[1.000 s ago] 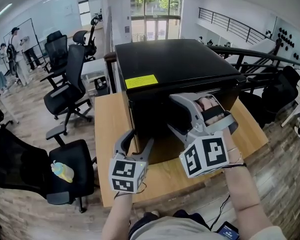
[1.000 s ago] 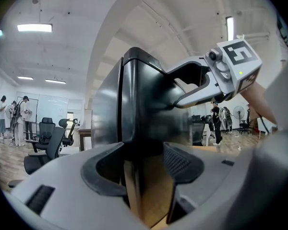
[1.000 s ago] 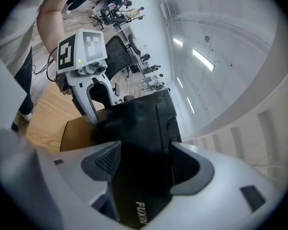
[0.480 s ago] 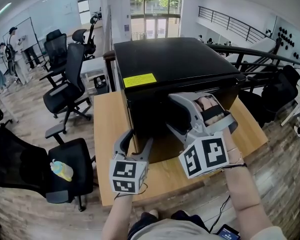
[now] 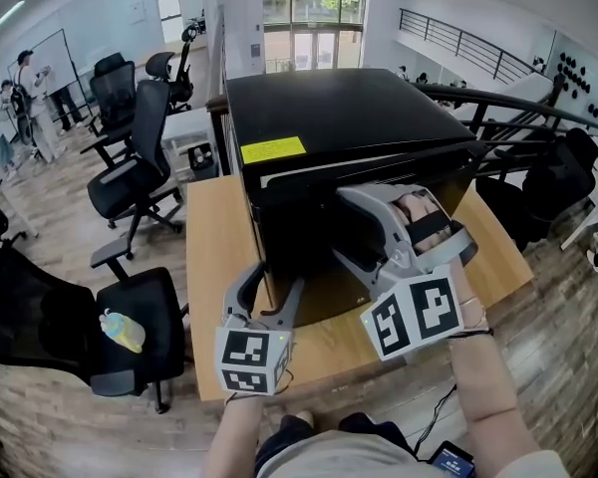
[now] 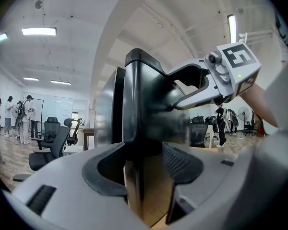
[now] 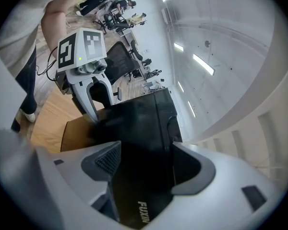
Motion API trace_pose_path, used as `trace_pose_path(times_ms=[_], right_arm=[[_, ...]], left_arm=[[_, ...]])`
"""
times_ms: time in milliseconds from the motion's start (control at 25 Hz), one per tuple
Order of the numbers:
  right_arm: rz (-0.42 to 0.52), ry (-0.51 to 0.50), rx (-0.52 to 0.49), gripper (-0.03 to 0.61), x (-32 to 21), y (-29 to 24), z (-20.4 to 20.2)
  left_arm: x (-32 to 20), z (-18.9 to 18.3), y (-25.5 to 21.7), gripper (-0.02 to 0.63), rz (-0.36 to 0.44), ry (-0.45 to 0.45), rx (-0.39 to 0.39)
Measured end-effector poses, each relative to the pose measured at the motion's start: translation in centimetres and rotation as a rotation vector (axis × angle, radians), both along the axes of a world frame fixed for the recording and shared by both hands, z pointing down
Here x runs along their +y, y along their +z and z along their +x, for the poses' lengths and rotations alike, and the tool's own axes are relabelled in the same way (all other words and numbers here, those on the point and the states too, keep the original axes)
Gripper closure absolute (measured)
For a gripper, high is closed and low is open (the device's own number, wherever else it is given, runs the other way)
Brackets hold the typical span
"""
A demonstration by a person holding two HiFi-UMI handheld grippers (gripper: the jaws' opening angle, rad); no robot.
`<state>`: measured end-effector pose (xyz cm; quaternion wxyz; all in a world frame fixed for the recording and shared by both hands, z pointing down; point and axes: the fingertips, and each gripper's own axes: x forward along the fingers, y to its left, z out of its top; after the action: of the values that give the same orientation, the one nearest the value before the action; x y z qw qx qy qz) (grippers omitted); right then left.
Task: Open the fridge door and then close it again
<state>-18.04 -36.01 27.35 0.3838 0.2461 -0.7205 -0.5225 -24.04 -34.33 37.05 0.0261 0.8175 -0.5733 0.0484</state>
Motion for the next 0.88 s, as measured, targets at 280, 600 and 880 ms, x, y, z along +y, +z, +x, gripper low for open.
trace_pose_path(times_ms=[280,600,880], right_arm=[[0.040,0.046,-0.070,0.252,1.1,-0.3,0.8],[0.024,0.146,-0.229,0.351,3.7,0.0,2.7],[-0.019,0.166,-0.300,0.509,6.5,1.6,4.4]], left_arm=[[1.3,0.3,0.3,0.394,0.028,0.067,-0.128],[3.1,0.7,0.4,0.427,0.032,0.145,-0.131],[5.5,1.8,0.7,0.445,0.016,0.166,-0.089]])
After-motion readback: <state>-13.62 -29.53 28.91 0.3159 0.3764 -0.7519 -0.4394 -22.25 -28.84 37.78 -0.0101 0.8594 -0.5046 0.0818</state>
